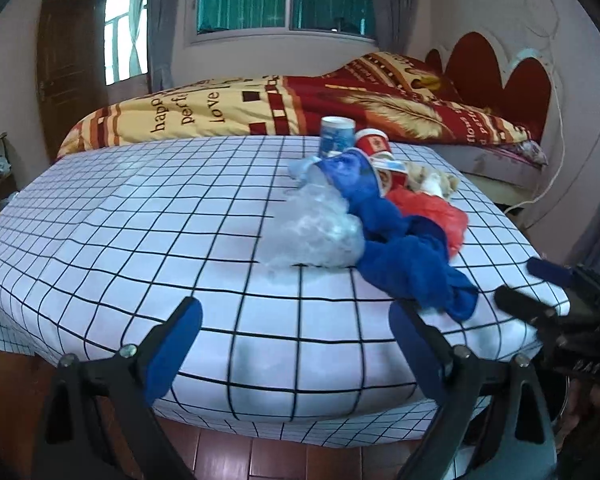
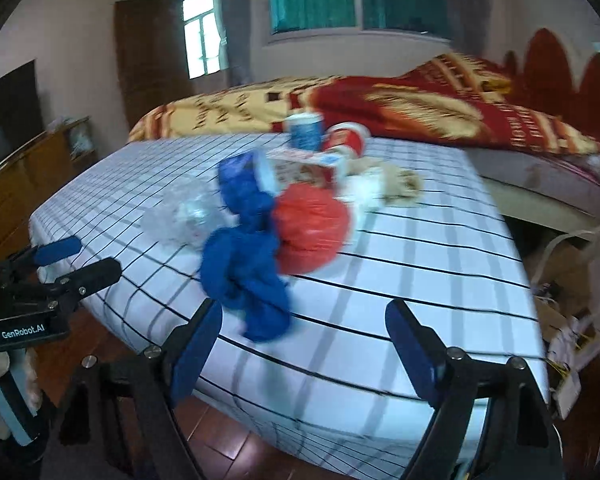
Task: Collect trash
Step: 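Move both tools back toward the remaining trash on the table, then grasp clear plastic bag with left tool while right tool grasps blue cloth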
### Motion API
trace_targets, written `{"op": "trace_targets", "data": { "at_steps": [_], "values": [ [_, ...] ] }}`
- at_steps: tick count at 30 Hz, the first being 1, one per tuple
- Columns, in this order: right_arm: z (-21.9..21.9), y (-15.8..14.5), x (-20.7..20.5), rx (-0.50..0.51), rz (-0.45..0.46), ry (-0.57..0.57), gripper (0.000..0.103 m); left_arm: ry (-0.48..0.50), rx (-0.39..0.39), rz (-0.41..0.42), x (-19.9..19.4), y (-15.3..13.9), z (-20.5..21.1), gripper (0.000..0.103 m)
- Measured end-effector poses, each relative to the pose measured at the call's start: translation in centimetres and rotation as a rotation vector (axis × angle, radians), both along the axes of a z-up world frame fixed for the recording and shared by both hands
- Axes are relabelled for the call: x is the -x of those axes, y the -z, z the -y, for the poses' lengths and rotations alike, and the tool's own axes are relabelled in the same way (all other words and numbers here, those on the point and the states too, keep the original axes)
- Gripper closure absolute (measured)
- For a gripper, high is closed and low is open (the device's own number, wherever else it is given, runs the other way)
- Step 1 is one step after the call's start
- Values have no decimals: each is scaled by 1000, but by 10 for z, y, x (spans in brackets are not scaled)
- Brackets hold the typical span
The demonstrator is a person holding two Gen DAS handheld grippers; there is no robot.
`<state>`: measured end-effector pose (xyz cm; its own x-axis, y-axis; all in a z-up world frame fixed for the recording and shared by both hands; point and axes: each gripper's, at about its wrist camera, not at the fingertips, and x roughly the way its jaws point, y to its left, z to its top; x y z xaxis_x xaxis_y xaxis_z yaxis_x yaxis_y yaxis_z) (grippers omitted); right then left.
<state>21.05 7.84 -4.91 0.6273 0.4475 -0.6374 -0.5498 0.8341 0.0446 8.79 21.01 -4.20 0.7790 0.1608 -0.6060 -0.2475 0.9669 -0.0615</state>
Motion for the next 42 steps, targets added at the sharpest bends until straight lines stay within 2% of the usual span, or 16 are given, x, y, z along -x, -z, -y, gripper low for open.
{"op": "trace_targets", "data": {
  "at_steps": [6,8,10,12,14,15,22,25,32,33,35,36,37,42],
  "values": [
    [-40,16,-22,-9,-40,-72,18,-32,20,-22,-1,11,-14,8],
    [-48,21,-31,-15,-62,-83,24,-37,24,-24,-3,12,-15,8],
    [-54,25,-37,-16,-81,-90,37,-36,28,-28,-9,13,-16,8],
    [-58,28,-44,-21,-95,-92,40,-35,26,-35,-17,15,-16,8],
    [-60,28,-46,-34,-105,-108,70,-34,29,-36,-23,15,-16,8],
    [-59,26,-45,-41,-96,-113,74,-33,32,-34,-25,15,-16,8],
    [-40,-17,-26,-106,55,-105,76,-18,43,-14,-38,11,-14,9],
    [-33,-22,-35,-101,96,-38,76,-14,50,-12,-54,10,-14,9],
    [4,-32,-59,-166,151,116,76,19,43,-25,-86,13,-9,10],
    [7,-31,-62,-165,140,118,76,23,48,-35,-90,16,-9,11],
    [10,-22,-74,-145,92,117,76,34,67,-63,-97,23,-9,25],
    [11,-19,-77,-144,72,111,76,46,81,-72,-98,26,-10,39],
    [12,-16,-80,-145,59,105,76,64,103,-74,-99,28,-9,48],
    [8,-14,-78,-152,55,65,77,72,65,-26,-85,14,0,55]
  ]
}}
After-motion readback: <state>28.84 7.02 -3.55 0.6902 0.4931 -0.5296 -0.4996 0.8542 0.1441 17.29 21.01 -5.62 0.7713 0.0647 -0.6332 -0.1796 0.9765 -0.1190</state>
